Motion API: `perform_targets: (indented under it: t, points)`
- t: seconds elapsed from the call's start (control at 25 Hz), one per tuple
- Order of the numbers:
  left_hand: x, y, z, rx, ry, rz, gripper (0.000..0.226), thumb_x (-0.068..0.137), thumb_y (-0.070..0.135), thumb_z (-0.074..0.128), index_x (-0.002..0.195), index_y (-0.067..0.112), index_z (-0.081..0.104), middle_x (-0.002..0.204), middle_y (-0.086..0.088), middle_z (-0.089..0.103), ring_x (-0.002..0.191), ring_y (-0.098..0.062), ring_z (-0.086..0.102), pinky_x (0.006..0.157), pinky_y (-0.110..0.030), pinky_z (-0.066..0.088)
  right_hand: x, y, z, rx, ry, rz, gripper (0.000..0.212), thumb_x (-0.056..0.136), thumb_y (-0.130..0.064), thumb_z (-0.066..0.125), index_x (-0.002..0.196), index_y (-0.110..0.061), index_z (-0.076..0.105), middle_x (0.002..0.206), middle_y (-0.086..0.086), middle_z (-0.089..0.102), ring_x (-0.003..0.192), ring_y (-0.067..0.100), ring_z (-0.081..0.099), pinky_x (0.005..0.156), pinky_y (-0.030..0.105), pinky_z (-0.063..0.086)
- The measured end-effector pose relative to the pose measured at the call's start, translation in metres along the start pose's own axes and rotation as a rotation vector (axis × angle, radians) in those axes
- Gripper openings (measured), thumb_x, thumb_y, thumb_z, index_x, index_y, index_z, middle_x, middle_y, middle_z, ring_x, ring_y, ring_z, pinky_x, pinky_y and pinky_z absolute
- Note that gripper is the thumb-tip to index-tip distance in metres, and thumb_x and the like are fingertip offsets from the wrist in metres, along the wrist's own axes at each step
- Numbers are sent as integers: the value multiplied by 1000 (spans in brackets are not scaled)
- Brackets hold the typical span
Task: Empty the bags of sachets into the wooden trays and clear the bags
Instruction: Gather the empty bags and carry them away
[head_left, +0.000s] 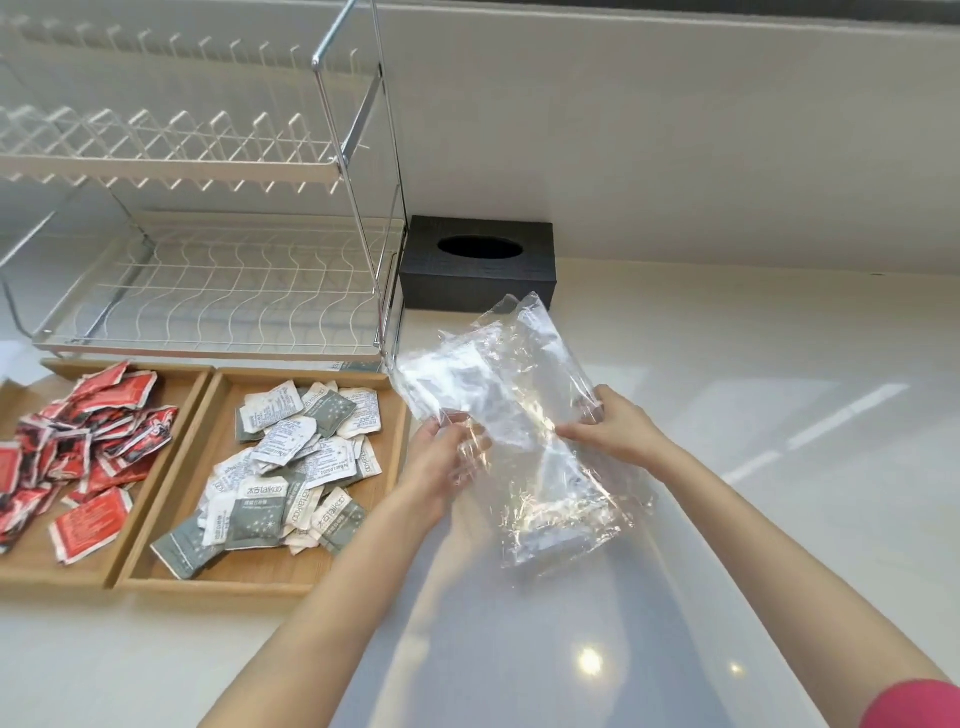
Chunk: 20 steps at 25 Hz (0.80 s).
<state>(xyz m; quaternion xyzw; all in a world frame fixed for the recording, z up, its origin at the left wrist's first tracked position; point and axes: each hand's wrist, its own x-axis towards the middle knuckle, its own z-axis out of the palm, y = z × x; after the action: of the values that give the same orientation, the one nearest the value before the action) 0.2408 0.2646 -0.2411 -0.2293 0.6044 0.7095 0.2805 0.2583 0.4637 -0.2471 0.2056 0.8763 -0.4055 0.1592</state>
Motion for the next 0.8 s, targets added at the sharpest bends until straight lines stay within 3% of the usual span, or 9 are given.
perform_targets:
  t: [0.12, 0.24, 0.36, 0.44, 0.56, 0.68, 0.8]
  points:
    - [-6, 7, -15, 125, -51, 75, 23, 93, 11, 42, 115, 9, 49, 99, -7, 61, 74, -12, 60, 64, -23, 47, -26, 3, 1, 284, -85, -2, 58, 79, -36, 67, 127, -18, 40, 104, 2, 59, 83, 8, 60, 73, 23, 48]
    - [-10, 8, -24, 229, -127, 105, 33, 94, 13, 40, 126, 9, 44, 96, -2, 63, 80, -11, 60, 69, -23, 48, -42, 10, 10, 511, -126, 16, 59, 82, -38, 62, 133, -20, 36, 110, 1, 63, 93, 11, 61, 90, 33, 49]
    - [-19, 6, -29, 212, -231, 68, 26, 94, 34, 40, 110, 18, 52, 108, -5, 62, 89, -15, 61, 75, -28, 49, -52, 17, 28, 622, 38, 26, 50, 81, -29, 65, 124, -12, 48, 92, 0, 66, 76, 9, 65, 78, 30, 51]
    - [-22, 0, -32, 280, -276, 71, 37, 89, 42, 46, 117, 18, 49, 114, -3, 60, 97, -19, 61, 77, -29, 52, -59, 18, 41, 589, 135, 15, 46, 80, -28, 67, 118, -11, 50, 93, 2, 66, 70, 9, 64, 68, 23, 50]
    - [-27, -11, -35, 362, -236, 119, 36, 85, 21, 58, 118, 14, 45, 110, -3, 57, 86, -14, 62, 63, -19, 55, -67, 19, 53, 508, 97, 10, 48, 79, -36, 67, 119, -19, 45, 110, -2, 58, 90, 12, 62, 70, 21, 49]
    - [-28, -11, -41, 359, -229, 161, 31, 88, 9, 53, 117, 17, 45, 102, -1, 59, 79, -11, 62, 59, -15, 55, -70, 27, 52, 558, -20, 27, 55, 78, -46, 63, 125, -24, 43, 121, 2, 60, 106, 17, 60, 90, 31, 48]
    - [-27, -4, -48, 406, -270, 272, 28, 90, 8, 49, 116, 18, 48, 110, -4, 63, 86, -13, 65, 64, -19, 56, -77, 26, 41, 572, -28, -38, 46, 81, -31, 64, 122, -24, 43, 110, 4, 67, 93, 12, 66, 86, 31, 50]
